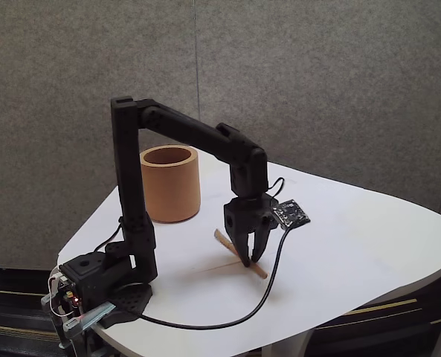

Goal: Grab the pen and put it in the pen holder.

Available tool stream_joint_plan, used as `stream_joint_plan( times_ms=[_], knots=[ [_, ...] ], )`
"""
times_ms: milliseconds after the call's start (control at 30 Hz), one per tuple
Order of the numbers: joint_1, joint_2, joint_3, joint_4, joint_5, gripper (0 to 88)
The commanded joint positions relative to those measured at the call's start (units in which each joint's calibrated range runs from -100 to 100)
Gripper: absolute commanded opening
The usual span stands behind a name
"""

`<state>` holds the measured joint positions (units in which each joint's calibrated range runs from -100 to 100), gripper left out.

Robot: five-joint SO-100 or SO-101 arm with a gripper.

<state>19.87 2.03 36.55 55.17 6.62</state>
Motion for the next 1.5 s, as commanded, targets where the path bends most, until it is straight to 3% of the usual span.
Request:
stream_joint_plan(
  times_ms=[0,733,1467],
  knots=[
    [0.19,-0.20,0.45,-0.59,-0.17,0.8],
    [0.19,-0.77,0.90,-0.59,-1.43,0.8],
    [-0.47,-18.91,-7.04,9.15,-1.80,0.8]
  ],
)
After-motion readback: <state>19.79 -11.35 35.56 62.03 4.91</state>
